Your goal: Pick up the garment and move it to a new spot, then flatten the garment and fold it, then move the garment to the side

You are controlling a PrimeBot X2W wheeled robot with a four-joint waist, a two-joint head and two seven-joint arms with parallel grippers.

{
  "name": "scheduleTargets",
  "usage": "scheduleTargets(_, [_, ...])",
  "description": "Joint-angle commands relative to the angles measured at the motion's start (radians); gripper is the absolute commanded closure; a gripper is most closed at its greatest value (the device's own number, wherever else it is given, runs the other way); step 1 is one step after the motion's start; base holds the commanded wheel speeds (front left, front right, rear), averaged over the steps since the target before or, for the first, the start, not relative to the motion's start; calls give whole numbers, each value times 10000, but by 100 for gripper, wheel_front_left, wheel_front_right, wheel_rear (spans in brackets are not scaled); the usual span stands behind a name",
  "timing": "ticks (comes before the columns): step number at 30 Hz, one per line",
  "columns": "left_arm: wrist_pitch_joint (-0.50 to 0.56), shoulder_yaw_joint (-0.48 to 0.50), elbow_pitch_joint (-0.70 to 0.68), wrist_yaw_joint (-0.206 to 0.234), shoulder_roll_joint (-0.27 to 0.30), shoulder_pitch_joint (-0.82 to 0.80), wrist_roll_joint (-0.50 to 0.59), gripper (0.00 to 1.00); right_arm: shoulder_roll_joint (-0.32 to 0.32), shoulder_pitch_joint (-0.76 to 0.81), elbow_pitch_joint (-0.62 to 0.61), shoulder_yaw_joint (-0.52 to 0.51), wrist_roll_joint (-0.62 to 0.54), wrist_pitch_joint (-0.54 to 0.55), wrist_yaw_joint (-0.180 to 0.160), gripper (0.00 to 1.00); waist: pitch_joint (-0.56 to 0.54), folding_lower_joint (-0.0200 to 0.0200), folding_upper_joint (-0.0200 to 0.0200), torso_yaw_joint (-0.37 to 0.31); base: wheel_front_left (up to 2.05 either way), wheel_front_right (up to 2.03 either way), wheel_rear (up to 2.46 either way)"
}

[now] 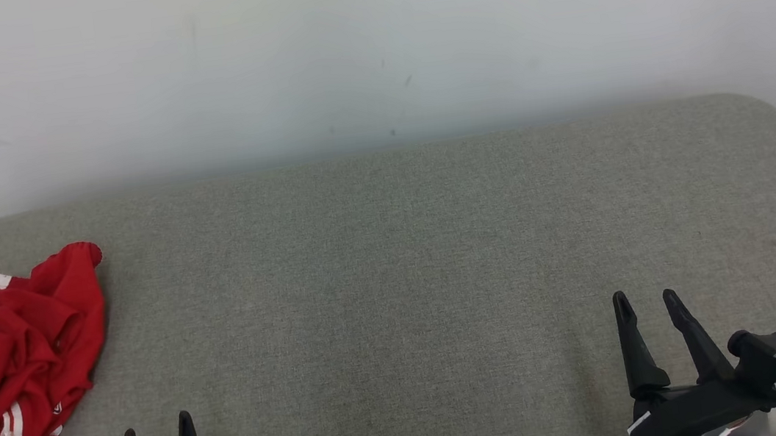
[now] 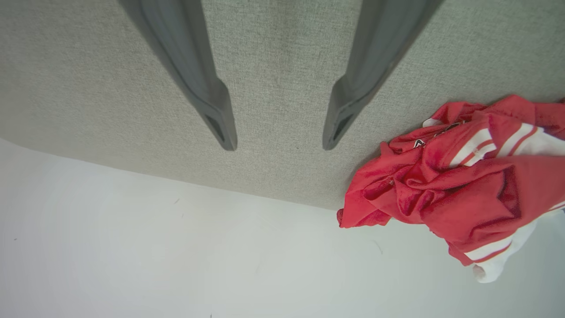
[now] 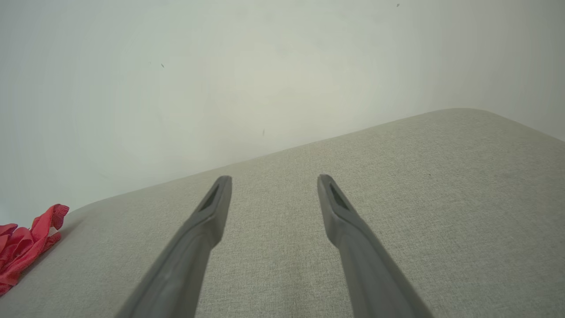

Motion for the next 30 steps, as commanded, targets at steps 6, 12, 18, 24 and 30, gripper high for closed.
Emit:
scheduleTargets(6, [-212, -28, -177, 116, 87, 197, 668, 0, -26, -105, 29, 151, -579, -196, 6, 0, -15, 0, 0, 12, 0, 0, 0])
scheduleTargets(12, [-333, -7, -117, 127, 84, 284, 1007, 0, -34, -104, 80, 246, -1038, -299, 6, 0, -41, 0, 0, 9, 0, 0, 0])
scheduleTargets(18, [-466, 44, -14, 36, 85, 400, 1347, 0, -27, -118, 157, 319, -1430, -386, 7, 0, -79, 0, 0, -11, 0, 0, 0])
scheduleTargets(24, [-565, 4, 100, 147, 130, 427, 1863, 0, -36, -153, 182, 375, -1811, -428, 7, 0, -141, 0, 0, -38, 0, 0, 0])
scheduleTargets(30, [-654, 8, 59, 261, 209, 456, 2274, 0, -12, -87, 177, 406, -2086, -421, 7, 0, -226, 0, 0, -39, 0, 0, 0])
